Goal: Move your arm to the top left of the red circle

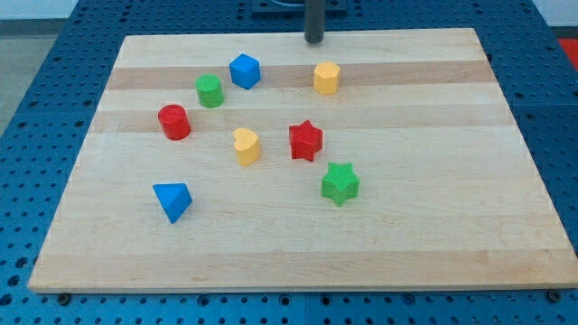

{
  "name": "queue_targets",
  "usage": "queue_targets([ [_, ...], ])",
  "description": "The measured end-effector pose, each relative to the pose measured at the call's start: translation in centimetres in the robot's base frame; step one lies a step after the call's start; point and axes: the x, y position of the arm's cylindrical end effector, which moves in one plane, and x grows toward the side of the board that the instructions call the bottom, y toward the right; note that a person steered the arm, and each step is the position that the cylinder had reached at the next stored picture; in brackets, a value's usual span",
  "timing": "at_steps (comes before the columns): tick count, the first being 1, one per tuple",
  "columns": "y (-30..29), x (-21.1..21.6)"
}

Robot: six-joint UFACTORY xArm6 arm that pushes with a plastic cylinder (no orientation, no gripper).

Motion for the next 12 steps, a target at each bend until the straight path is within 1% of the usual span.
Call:
queue_targets([
  [3,-8.7,0.0],
  [5,-9.7,0.0],
  [6,-11.3,0.0],
  [7,-14.9,0.1],
  [9,-20.9,8.7],
  [10,-22.9,11.4],
  [12,-23.3,16.8],
])
